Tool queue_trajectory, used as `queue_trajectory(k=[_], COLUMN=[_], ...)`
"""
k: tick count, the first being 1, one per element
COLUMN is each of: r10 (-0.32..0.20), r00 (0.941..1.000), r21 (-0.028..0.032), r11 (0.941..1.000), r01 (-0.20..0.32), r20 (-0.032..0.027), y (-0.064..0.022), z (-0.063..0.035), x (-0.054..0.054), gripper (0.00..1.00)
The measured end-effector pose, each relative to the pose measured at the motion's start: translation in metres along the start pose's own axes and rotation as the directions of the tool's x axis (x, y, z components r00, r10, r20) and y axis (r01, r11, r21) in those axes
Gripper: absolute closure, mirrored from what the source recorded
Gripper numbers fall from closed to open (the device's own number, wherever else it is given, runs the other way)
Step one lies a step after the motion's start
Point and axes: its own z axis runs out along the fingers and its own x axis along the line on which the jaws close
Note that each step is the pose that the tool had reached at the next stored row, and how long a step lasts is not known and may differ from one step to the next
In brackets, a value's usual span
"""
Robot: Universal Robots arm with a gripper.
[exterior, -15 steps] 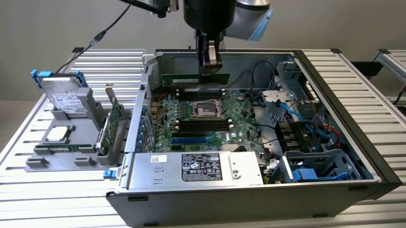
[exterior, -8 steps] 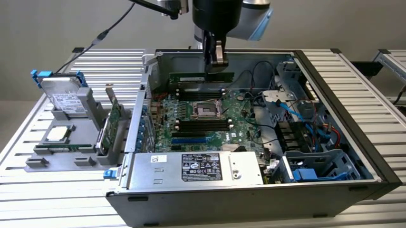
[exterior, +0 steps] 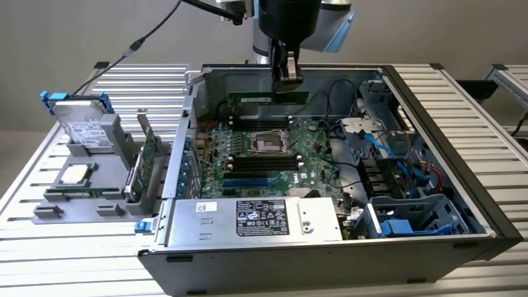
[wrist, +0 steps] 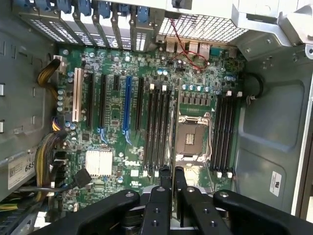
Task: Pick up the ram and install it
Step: 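Pick up the ram and move it above insertion slot, then insert the ram into the slot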
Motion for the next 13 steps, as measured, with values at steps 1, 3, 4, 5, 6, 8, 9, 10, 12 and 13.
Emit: queue_trajectory(k=[1, 3, 4, 5, 6, 8, 9, 10, 12, 13], r10=[0.003, 0.004, 0.004, 0.004, 0.005, 0.005, 0.005, 0.005, 0.005, 0.005], r00=[1.0, 1.0, 1.0, 1.0, 1.0, 1.0, 1.0, 1.0, 1.0, 1.0], r21=[0.0004, 0.0005, 0.0005, 0.0006, 0.0005, 0.0005, 0.0006, 0.0006, 0.0006, 0.0005], r11=[1.0, 1.0, 1.0, 1.0, 1.0, 1.0, 1.0, 1.0, 1.0, 1.0], r01=[-0.003, -0.004, -0.004, -0.004, -0.005, -0.005, -0.005, -0.005, -0.005, -0.005], r20=[-0.0001, -0.0001, -0.0001, -0.0001, -0.0001, -0.0002, -0.0001, -0.0001, -0.0001, -0.0002], y=[0.0, -0.0001, 0.0, 0.0, 0.0, 0.0, 0.0, 0.0, 0.0, 0.0], z=[0.0002, 0.0003, 0.0003, 0.0003, 0.0003, 0.0002, 0.0003, 0.0003, 0.0003, 0.0004], x=[-0.0007, -0.0008, -0.0008, -0.0008, -0.0008, -0.0008, -0.0008, -0.0008, -0.0008, -0.0008], gripper=[0.87, 0.87, 0.87, 0.87, 0.87, 0.87, 0.87, 0.87, 0.87, 0.87])
